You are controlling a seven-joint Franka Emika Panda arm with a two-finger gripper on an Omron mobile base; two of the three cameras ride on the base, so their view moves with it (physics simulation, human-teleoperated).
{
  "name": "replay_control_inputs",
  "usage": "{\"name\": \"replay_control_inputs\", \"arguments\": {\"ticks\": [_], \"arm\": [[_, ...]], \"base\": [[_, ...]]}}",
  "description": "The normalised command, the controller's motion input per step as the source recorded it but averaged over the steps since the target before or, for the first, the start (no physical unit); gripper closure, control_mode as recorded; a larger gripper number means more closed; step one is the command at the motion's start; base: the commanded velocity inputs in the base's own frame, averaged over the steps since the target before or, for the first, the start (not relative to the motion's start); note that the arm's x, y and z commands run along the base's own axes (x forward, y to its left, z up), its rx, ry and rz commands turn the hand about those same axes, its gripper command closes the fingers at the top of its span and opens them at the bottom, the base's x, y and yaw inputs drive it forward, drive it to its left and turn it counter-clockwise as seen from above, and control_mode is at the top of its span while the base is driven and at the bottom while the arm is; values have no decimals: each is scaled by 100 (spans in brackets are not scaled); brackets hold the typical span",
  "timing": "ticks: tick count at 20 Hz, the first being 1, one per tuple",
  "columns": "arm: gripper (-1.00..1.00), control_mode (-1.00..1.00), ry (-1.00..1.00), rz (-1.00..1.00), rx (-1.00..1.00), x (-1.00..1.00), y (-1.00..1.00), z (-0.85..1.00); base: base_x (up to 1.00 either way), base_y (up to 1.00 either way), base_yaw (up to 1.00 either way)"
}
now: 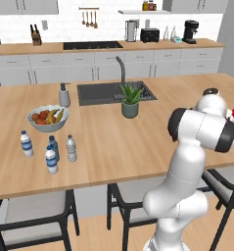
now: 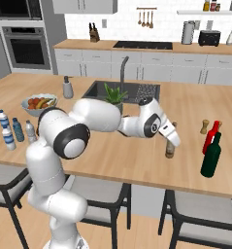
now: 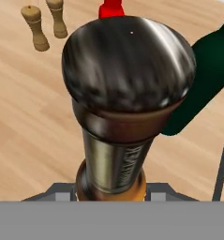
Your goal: Move the plastic bottles in the middle to the plastics group, and the glass bottles in the middle to the glass group.
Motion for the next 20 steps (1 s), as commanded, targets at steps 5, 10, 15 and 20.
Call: {"name": "replay_control_inputs", "arguments": {"ticks": [5,10,15,20], "arm": [[100,-100,-16,-19,6,-22,-47,15],[100,-100,-9,-6,5,-2,-34,1],[100,-100,-2,-5,0,0,-22,0],[100,-100,0,-9,0,0,-24,0]], "base": [[0,0,0],[0,0,0],[0,0,0],[0,0,0]]}}
